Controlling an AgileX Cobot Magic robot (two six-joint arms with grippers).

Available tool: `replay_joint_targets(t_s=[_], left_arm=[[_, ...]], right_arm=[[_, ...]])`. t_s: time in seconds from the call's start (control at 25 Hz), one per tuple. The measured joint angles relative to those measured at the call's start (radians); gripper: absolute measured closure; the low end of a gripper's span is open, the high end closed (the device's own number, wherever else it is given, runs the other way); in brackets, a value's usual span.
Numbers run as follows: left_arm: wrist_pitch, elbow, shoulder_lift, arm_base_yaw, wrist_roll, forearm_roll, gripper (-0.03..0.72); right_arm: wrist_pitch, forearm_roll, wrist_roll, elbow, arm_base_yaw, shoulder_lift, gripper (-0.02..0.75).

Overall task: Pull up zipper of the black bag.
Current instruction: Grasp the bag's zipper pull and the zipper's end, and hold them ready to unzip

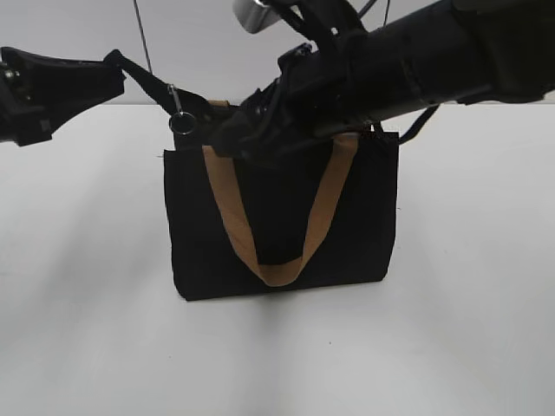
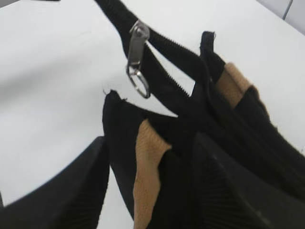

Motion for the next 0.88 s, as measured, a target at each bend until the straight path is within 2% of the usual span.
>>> replay_joint_targets(t_s=[0.28,0.48,0.76,0.88], left_arm=[[0.000,0.000,0.000,0.000,0.000,0.000,0.664],[0.000,0.000,0.000,0.000,0.000,0.000,0.664],[0.000,0.000,0.000,0.000,0.000,0.000,0.664],[0.000,0.000,0.000,0.000,0.000,0.000,0.664]], right_arm=[[0.000,0.004,-0.056,-0.102,0.003,0.103,0.304],[-0.005,0.005,-0.084,-0.150,0.060,0.148,0.304],[-0.025,0.005,-0.103,-0.158,0.093,0.170,0.305],[-0.031,0.005,-0.100,-0.160,0.093,0.170,0.335]])
